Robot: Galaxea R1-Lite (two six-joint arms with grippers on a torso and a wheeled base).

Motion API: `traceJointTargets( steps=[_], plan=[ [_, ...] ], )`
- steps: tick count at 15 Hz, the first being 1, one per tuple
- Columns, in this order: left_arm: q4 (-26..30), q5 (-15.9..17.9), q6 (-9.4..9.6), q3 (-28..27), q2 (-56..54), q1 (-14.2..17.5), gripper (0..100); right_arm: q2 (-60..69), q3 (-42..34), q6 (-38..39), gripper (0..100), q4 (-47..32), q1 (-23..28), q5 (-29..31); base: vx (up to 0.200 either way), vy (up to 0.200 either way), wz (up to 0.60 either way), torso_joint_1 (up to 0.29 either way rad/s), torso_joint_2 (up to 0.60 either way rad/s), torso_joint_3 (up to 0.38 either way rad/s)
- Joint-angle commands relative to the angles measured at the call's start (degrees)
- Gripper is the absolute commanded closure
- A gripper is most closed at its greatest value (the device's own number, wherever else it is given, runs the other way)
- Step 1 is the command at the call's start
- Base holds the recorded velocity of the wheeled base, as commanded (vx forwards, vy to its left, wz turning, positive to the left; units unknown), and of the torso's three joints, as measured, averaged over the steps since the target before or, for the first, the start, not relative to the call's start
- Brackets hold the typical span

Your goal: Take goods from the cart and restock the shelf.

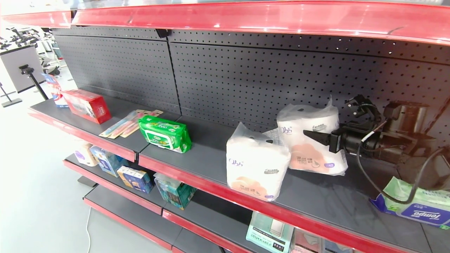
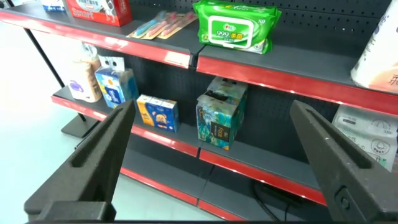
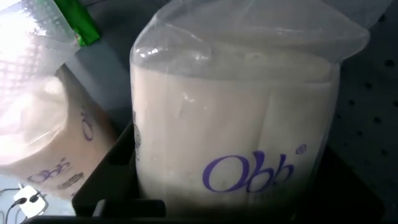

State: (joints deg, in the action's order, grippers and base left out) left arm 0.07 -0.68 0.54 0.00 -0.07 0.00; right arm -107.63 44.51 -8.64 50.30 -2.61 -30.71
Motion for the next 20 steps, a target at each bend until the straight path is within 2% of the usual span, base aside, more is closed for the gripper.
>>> traceJointTargets(
  steps=[1,4,10,13,20],
  plan=[
    [0.01,-0.02,-0.01,0.00,0.07,0.00,0,-6.28,5.33,0.38,100,0.33,-0.38,-2.16,0.000,0.000,0.00,0.000,0.00,0.000],
    [0.01,-0.02,-0.01,0.00,0.07,0.00,0,-10.58,10.78,0.47,100,0.59,-1.43,-4.01,0.000,0.000,0.00,0.000,0.00,0.000],
    [0.01,-0.02,-0.01,0.00,0.07,0.00,0,-16.82,16.66,0.56,100,0.59,-1.61,-6.12,0.000,0.000,0.00,0.000,0.00,0.000],
    [0.01,-0.02,-0.01,0.00,0.07,0.00,0,-18.49,20.53,4.25,100,1.03,-3.19,-6.82,0.000,0.000,0.00,0.000,0.00,0.000],
    [0.01,-0.02,-0.01,0.00,0.07,0.00,0,-19.46,23.52,5.65,100,1.82,-5.57,-7.00,0.000,0.000,0.00,0.000,0.00,0.000]
  ],
)
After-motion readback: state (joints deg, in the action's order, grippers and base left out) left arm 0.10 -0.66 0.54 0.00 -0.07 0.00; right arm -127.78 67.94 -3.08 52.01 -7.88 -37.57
